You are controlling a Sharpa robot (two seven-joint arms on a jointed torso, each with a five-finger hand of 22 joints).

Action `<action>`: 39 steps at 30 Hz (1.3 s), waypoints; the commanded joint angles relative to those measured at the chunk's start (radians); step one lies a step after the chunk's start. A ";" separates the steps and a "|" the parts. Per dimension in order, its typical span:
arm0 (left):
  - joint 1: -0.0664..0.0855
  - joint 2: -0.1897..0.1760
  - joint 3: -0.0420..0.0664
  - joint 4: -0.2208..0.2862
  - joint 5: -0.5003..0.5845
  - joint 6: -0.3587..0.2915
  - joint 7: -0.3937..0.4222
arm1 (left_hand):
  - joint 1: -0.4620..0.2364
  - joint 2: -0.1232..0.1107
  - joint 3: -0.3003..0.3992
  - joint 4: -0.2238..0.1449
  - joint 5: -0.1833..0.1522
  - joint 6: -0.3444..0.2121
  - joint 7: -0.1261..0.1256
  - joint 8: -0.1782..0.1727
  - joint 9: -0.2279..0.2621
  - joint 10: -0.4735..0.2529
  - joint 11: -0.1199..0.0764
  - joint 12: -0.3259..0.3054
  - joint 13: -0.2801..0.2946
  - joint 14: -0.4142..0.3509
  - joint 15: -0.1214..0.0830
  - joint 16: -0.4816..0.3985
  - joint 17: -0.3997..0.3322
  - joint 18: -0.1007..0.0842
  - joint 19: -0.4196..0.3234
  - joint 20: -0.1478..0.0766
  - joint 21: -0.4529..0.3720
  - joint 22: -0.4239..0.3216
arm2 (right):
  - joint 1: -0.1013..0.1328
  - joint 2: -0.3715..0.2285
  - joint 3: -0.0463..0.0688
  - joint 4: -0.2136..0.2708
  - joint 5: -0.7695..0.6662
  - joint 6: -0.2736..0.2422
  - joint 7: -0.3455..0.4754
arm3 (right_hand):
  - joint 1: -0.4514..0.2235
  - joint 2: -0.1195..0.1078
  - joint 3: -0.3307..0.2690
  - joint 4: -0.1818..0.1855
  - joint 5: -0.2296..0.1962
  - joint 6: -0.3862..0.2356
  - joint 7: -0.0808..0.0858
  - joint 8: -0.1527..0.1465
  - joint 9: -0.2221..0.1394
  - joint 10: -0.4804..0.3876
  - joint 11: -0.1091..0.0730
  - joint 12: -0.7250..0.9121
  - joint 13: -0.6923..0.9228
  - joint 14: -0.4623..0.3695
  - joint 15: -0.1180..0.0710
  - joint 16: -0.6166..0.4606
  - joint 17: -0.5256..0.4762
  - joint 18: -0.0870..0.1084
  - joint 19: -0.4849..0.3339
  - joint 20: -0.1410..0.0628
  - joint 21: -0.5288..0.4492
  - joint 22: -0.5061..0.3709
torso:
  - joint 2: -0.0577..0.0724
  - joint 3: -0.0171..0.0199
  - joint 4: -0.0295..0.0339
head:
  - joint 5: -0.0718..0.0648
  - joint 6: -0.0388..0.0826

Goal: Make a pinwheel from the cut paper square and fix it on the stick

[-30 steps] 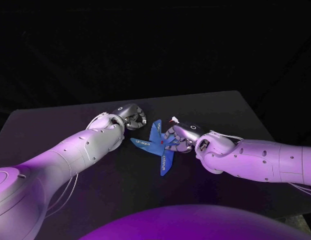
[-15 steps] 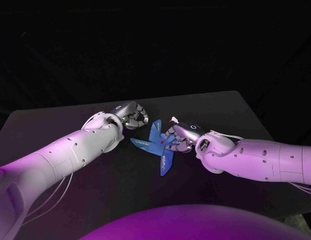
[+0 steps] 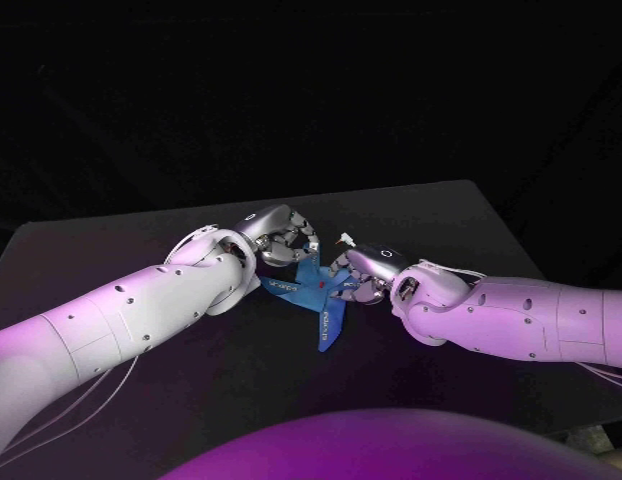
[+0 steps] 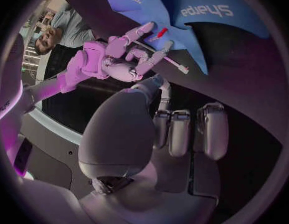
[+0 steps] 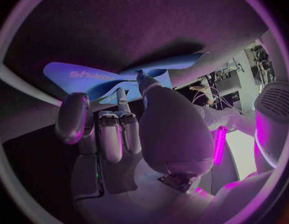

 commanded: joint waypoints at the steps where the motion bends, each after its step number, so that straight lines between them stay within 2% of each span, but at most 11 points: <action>1: 0.001 -0.003 0.000 0.023 -0.043 0.051 -0.028 | -0.012 0.002 0.004 -0.002 -0.009 0.010 -0.021 0.002 0.035 0.025 -0.005 -0.005 0.138 0.104 -0.001 0.004 0.264 -0.016 0.023 0.002 0.004 0.122 | -0.003 -0.002 -0.002 -0.005 -0.010 0.026 -0.008 | -0.002 0.009 0.006 0.000 0.005 0.005 -0.001 0.006 0.001 0.108 0.002 0.003 0.263 0.106 0.002 0.004 0.263 0.013 0.005 0.003 0.005 0.153 | -0.001 0.0012 -0.0001 | -0.001 0.000; 8: -0.004 0.001 -0.010 0.041 -0.089 0.068 -0.035 | -0.015 0.000 0.006 -0.004 -0.011 0.010 -0.021 0.002 0.036 0.025 -0.005 -0.005 0.139 0.104 -0.001 0.004 0.264 -0.016 0.023 0.002 0.004 0.123 | -0.003 -0.002 -0.002 -0.005 -0.010 0.029 -0.008 | -0.002 0.009 0.006 0.000 0.005 0.005 -0.001 0.006 0.001 0.108 0.002 0.003 0.263 0.106 0.002 0.004 0.263 0.013 0.005 0.003 0.005 0.153 | 0.000 0.0001 -0.0009 | -0.009 0.000; 14: -0.015 0.016 -0.020 0.036 -0.126 0.077 -0.035 | -0.016 -0.001 0.007 -0.006 -0.013 0.010 -0.021 0.002 0.036 0.025 -0.005 -0.005 0.138 0.104 -0.002 0.004 0.264 -0.017 0.024 0.002 0.005 0.123 | -0.003 -0.001 -0.002 -0.005 -0.010 0.029 -0.008 | -0.002 0.009 0.007 0.000 0.006 0.005 -0.001 0.006 0.000 0.108 0.002 0.003 0.263 0.106 0.001 0.004 0.263 0.012 0.006 0.003 0.005 0.153 | 0.001 0.0001 -0.0014 | -0.007 0.000; 20: -0.020 0.021 -0.028 0.032 -0.137 0.088 -0.039 | -0.017 -0.002 0.009 -0.008 -0.015 0.010 -0.022 0.002 0.037 0.025 -0.005 -0.005 0.138 0.104 -0.002 0.004 0.264 -0.017 0.024 0.002 0.005 0.123 | -0.003 -0.001 -0.002 -0.005 -0.010 0.029 -0.010 | -0.002 0.009 0.007 0.000 0.006 0.005 -0.001 0.006 0.000 0.108 0.002 0.003 0.263 0.106 0.001 0.004 0.263 0.012 0.006 0.003 0.005 0.153 | 0.000 0.0007 -0.0007 | -0.009 0.000; 30: -0.023 0.024 -0.034 0.031 -0.154 0.097 -0.047 | -0.019 -0.003 0.011 -0.009 -0.017 0.010 -0.022 0.002 0.037 0.025 -0.005 -0.005 0.138 0.104 -0.002 0.004 0.264 -0.017 0.024 0.002 0.005 0.123 | -0.003 -0.001 -0.002 -0.006 -0.010 0.030 -0.011 | -0.002 0.009 0.007 0.000 0.006 0.005 -0.001 0.006 0.000 0.108 0.002 0.003 0.263 0.106 0.001 0.004 0.263 0.012 0.006 0.003 0.005 0.153 | 0.000 -0.0003 -0.0005 | -0.007 0.000; 39: -0.024 0.020 -0.034 0.033 -0.161 0.101 -0.059 | -0.020 -0.003 0.012 -0.011 -0.019 0.011 -0.022 0.002 0.037 0.025 -0.005 -0.005 0.138 0.104 -0.002 0.004 0.264 -0.017 0.024 0.001 0.005 0.124 | -0.003 -0.001 -0.002 -0.007 -0.010 0.032 -0.012 | -0.002 0.009 0.009 -0.001 0.008 0.005 -0.001 0.006 -0.001 0.108 0.001 0.003 0.263 0.106 0.001 0.004 0.263 0.012 0.006 0.002 0.006 0.153 | 0.000 0.0007 -0.0004 | -0.009 0.000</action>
